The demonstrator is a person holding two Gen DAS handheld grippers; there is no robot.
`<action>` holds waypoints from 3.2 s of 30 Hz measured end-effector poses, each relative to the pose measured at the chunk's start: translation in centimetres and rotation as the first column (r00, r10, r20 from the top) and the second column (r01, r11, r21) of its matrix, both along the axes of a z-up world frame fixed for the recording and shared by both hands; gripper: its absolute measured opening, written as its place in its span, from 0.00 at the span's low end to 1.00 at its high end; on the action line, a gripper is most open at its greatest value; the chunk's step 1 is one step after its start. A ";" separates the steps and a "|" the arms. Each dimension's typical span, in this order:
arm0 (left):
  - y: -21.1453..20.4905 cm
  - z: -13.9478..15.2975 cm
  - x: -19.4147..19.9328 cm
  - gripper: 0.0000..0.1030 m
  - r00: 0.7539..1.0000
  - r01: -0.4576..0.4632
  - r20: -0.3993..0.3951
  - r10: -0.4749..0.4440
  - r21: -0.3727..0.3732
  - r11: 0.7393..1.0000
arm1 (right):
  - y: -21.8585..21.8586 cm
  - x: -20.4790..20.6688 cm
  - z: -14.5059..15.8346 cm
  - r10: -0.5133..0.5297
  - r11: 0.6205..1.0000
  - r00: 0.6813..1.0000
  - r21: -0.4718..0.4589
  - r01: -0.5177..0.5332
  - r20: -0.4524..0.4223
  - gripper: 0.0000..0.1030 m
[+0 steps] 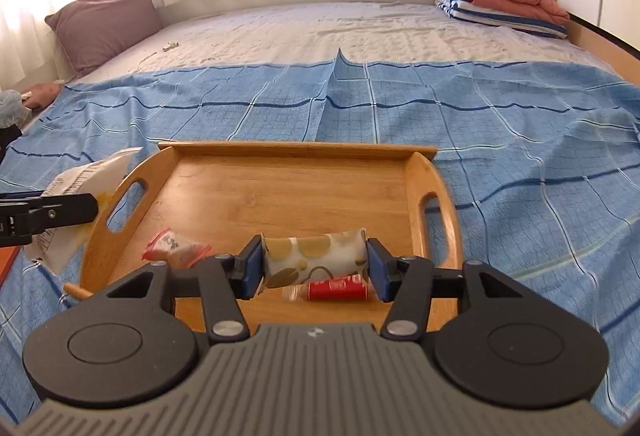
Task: Organize snacks
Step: 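Lower both snacks onto the tray and open both tools, then move both tools back over the remaining snack pile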
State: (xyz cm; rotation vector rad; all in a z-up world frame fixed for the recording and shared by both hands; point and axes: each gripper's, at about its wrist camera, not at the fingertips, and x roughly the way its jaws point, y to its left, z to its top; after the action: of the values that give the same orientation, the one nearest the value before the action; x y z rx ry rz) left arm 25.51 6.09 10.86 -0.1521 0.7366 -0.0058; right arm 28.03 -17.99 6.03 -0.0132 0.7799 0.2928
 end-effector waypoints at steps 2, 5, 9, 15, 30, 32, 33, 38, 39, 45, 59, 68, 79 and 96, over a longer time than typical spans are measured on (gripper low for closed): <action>-0.1 -0.9 1.9 0.61 0.999 -0.014 -0.029 0.015 0.017 1.000 | 0.3 1.6 -0.8 -0.016 1.000 0.999 0.000 0.016 -0.033 0.55; -0.1 -2.8 4.3 0.61 0.997 -0.033 -0.064 0.036 0.049 0.998 | 0.6 3.1 -2.1 -0.036 0.999 0.997 0.002 0.036 -0.062 0.55; 0.0 -4.7 6.4 0.61 0.993 -0.052 -0.099 0.059 0.070 0.996 | 1.0 4.2 -3.8 -0.047 0.999 0.995 -0.019 0.045 -0.088 0.55; -0.3 -6.3 7.9 0.61 0.992 -0.065 -0.101 0.075 0.106 0.992 | 1.2 5.1 -5.2 -0.041 0.999 0.994 -0.034 0.038 -0.103 0.55; -0.8 -8.0 8.8 0.62 0.991 -0.069 -0.100 0.085 0.159 0.985 | 2.2 5.6 -5.9 -0.022 0.996 0.995 -0.085 0.014 -0.093 0.56; -0.9 -8.2 8.8 0.62 0.992 -0.065 -0.094 0.081 0.167 0.984 | 2.2 5.6 -6.0 -0.023 0.996 0.995 -0.087 0.015 -0.092 0.56; -1.1 -8.2 8.7 0.62 0.993 -0.065 -0.089 0.082 0.173 0.983 | 2.2 5.7 -6.0 -0.024 0.996 0.995 -0.088 0.016 -0.093 0.56; -1.4 -8.5 8.8 0.62 0.993 -0.065 -0.081 0.081 0.183 0.981 | 2.4 5.9 -6.3 -0.032 0.995 0.995 -0.098 0.023 -0.094 0.56; -1.4 -8.6 8.8 0.62 0.994 -0.063 -0.077 0.078 0.187 0.980 | 2.5 5.8 -6.3 -0.029 0.995 0.995 -0.101 0.020 -0.091 0.56; -1.7 -8.7 8.6 0.63 0.995 -0.053 -0.067 0.068 0.203 0.978 | 2.6 5.7 -6.4 -0.030 0.995 0.996 -0.100 0.021 -0.085 0.58; -1.6 -6.9 7.0 0.88 0.998 -0.058 -0.015 0.063 0.232 0.971 | 2.4 4.3 -5.2 -0.033 0.993 0.999 -0.119 0.028 -0.043 0.85; -1.5 -4.9 3.1 0.93 1.000 -0.025 0.014 0.023 0.207 0.978 | 0.9 1.2 -2.7 -0.015 0.995 1.000 -0.096 0.015 0.003 0.93; -2.2 -2.2 -5.5 0.96 0.992 0.064 0.097 -0.084 0.191 0.980 | -2.0 -6.4 -0.6 0.024 0.999 0.996 -0.038 -0.021 0.090 0.98; -3.8 -3.6 -18.2 0.97 0.975 0.105 0.180 -0.128 0.131 0.986 | -4.6 -17.9 -2.4 0.037 0.997 0.982 -0.068 -0.025 0.187 0.99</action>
State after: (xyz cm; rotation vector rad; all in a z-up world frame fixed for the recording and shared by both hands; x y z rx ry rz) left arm 7.32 2.31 7.31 0.0077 0.5550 -0.0869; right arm 10.13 -22.62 3.61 -0.1136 0.6016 0.2909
